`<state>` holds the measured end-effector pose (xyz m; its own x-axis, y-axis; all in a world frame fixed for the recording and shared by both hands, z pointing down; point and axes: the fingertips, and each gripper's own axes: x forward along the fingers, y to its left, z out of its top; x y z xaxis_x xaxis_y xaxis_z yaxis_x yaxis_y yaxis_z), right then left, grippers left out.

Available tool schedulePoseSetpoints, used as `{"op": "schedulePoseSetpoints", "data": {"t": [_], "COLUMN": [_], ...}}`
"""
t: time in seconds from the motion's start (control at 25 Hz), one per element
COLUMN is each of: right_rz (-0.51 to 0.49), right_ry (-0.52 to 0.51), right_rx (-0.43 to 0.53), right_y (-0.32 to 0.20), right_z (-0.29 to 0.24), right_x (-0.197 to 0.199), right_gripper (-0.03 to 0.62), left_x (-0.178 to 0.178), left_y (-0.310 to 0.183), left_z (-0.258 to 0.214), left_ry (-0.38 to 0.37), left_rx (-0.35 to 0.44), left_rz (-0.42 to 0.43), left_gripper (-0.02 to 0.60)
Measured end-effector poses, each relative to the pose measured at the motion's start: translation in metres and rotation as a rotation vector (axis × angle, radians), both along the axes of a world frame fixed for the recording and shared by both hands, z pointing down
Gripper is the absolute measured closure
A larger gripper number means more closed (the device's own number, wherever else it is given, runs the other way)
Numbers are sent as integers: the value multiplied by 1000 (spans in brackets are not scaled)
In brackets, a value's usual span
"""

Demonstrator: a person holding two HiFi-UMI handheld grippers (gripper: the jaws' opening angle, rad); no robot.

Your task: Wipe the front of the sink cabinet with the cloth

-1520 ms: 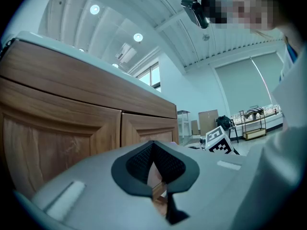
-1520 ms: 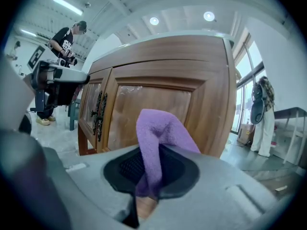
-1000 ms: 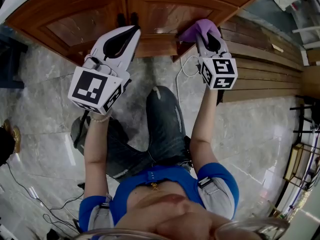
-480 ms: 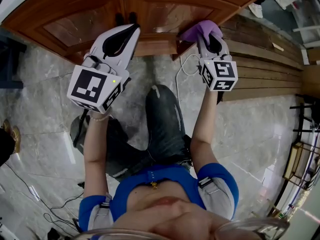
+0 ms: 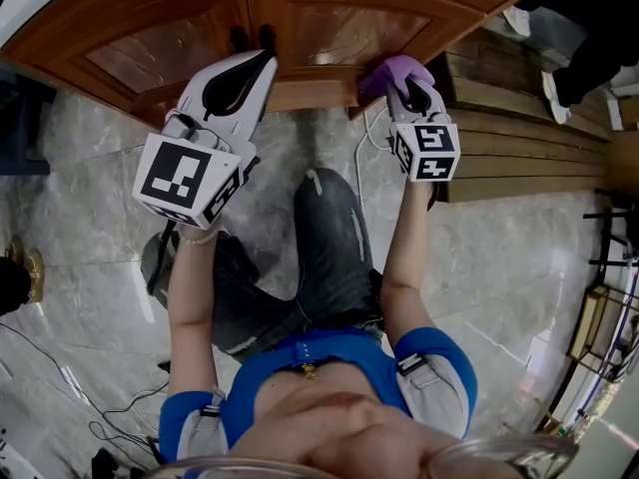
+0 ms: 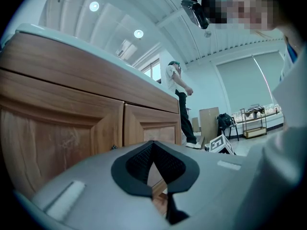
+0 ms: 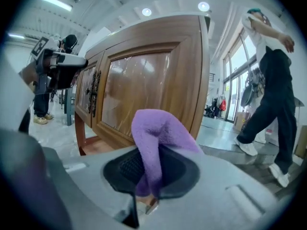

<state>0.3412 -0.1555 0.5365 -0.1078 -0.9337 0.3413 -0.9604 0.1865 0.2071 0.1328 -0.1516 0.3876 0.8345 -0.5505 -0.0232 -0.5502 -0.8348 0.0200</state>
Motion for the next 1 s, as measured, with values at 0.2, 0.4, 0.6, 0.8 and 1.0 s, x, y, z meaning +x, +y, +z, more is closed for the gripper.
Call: {"op": "schedulePoseSetpoints", "data": {"t": [0.2,0.4,0.6,0.8,1.0], "right_rz": [15,27,28,22,8], "right_ry": [-16,-14,-27,-13,-20], "right_rx": [-8,-8,-18,-28,-36], "right_y": [-1,-1,-4,-7,-11], "right_z": [8,9,10,13,14], "right_x": [-2,-4,-10,-18,-28], "right_gripper": [536,536,536,536,536], "left_x": [-5,-7,-10,-16,-20], "left_y": [1,2,1,0,-1], "left_z": [-2,-3,-1,-2,-5], "left_ry": [2,7,4,6,14], "left_rx": [1,5,3,7,8], "left_rz": [-3,-6,-11,-19,-29], "left_gripper": [581,581,581,581,581]}}
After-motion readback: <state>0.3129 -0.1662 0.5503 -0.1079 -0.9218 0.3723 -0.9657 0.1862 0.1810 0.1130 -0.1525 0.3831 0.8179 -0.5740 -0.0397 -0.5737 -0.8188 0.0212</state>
